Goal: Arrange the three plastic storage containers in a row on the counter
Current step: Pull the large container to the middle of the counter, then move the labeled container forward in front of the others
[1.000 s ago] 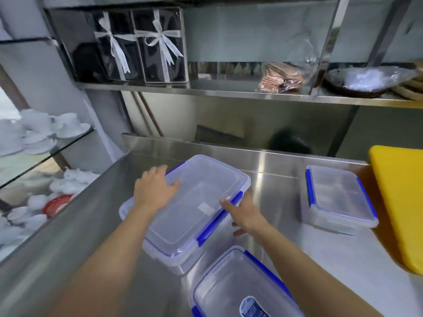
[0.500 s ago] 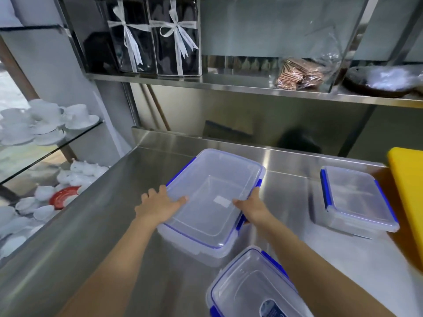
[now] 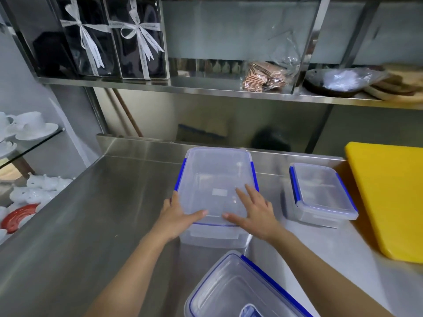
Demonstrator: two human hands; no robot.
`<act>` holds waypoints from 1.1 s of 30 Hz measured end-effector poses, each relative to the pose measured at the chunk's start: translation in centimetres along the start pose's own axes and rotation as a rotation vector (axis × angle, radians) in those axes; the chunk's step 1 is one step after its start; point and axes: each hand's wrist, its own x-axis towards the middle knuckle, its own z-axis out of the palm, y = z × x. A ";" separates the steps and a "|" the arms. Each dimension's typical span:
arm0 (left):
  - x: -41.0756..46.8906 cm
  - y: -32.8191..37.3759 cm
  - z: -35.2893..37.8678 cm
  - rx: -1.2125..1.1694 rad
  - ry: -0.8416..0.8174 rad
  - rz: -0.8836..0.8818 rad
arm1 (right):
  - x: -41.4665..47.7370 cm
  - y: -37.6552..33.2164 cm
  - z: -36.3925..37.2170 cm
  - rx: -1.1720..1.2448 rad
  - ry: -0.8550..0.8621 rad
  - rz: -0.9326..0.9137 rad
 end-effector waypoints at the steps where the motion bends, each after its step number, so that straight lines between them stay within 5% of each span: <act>1: 0.1 0.1 0.2 -0.008 0.011 0.016 | -0.3 0.6 0.0 -0.068 -0.029 -0.045; 6: 0.8 0.9 1.1 -0.038 0.023 0.087 | -0.3 3.3 -0.6 -0.322 -0.069 -0.145; 20: 1.7 1.3 2.0 0.161 0.098 0.040 | -0.4 2.8 -1.4 -0.365 -0.077 -0.110; 29: -2.9 0.5 2.8 0.183 0.242 0.149 | -5.6 2.1 -3.3 -0.089 0.183 -0.077; 33: -5.6 -0.3 3.6 0.138 0.261 0.145 | -8.7 2.2 -3.4 0.102 0.049 -0.004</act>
